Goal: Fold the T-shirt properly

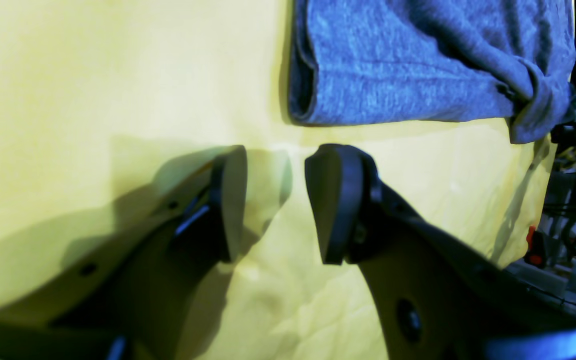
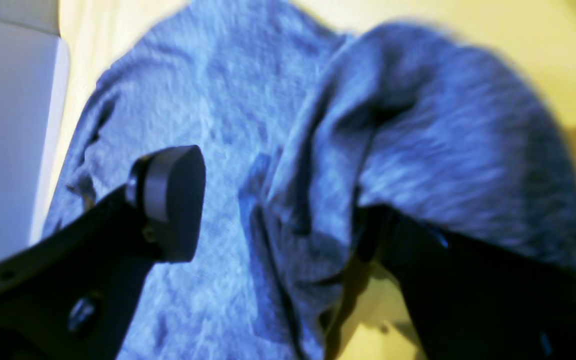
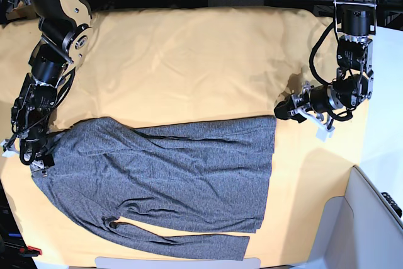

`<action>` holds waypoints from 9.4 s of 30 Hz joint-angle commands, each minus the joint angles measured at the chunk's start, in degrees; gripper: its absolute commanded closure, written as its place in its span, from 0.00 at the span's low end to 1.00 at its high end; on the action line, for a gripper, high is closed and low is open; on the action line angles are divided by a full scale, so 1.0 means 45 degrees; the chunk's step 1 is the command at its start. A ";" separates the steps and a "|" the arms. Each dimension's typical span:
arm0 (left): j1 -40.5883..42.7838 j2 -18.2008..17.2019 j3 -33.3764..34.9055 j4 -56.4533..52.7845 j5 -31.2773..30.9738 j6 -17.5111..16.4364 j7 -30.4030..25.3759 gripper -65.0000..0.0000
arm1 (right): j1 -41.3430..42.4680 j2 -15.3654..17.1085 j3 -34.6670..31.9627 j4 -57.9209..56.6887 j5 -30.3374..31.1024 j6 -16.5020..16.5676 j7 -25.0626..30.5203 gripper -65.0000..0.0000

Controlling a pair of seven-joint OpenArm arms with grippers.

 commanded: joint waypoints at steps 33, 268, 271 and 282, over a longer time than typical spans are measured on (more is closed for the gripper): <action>-0.2221 0.1470 -0.0050 -0.4477 -0.0143 0.0041 -0.0411 0.61 | 0.0105 0.0532 -0.0024 -0.1201 -0.0865 0.0229 0.0225 0.78; 0.9071 0.1529 -0.3059 0.7753 0.3998 0.4397 -0.0430 0.98 | -1.2202 0.1215 -0.0395 0.8333 -0.2780 0.0248 -0.3897 1.00; 0.9071 0.1529 -0.3059 0.7753 0.3979 0.4378 -0.0372 0.91 | -1.2202 0.1391 -0.1274 0.8333 -0.2780 0.0248 -0.3897 1.00; 0.9071 0.1548 -0.3000 0.7753 0.3979 0.4378 -0.0352 0.75 | -1.2261 0.1391 -0.2056 0.8313 -0.2780 0.0229 -0.3897 0.72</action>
